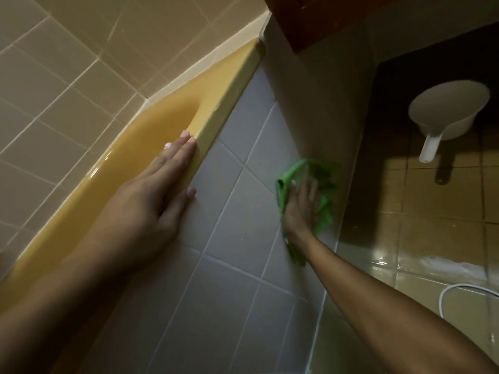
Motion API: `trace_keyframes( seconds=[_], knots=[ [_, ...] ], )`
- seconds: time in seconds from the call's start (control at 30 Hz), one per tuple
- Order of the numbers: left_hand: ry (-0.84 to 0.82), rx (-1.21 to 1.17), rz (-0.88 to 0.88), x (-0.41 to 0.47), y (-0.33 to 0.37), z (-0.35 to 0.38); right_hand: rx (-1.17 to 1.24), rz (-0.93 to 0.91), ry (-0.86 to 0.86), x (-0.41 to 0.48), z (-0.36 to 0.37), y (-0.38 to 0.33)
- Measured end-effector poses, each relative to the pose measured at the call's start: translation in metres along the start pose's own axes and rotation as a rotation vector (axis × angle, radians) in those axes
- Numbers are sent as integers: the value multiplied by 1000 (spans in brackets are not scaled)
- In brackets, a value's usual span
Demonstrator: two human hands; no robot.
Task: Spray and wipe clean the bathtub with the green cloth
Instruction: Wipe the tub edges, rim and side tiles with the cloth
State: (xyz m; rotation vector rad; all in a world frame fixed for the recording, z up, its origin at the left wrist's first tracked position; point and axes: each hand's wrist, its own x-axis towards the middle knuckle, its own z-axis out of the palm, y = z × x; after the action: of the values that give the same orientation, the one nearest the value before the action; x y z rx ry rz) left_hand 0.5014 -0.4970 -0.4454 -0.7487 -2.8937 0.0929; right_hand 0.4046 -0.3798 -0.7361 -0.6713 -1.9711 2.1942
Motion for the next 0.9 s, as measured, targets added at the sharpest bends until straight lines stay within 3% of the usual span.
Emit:
trace_keyframes(
  seconds=[0.2,0.3,0.4,0.5,0.67,0.9],
  knots=[
    [48,-140,0,9,-9,6,-83,-445,12,-79,9,-66],
    [78,-194,12,11,-17,10,-130,-598,-6,-120,15,-58],
    [97,-171,23,9,-18,13,-128,-631,-11,-128,16,-15],
    [88,-147,28,10,-19,13,-101,-515,26,-117,16,49],
    [81,-128,40,14,-25,13,-12,-136,56,-76,14,129],
    [70,-125,60,17,-24,12,1,106,87,-16,6,151]
  ],
)
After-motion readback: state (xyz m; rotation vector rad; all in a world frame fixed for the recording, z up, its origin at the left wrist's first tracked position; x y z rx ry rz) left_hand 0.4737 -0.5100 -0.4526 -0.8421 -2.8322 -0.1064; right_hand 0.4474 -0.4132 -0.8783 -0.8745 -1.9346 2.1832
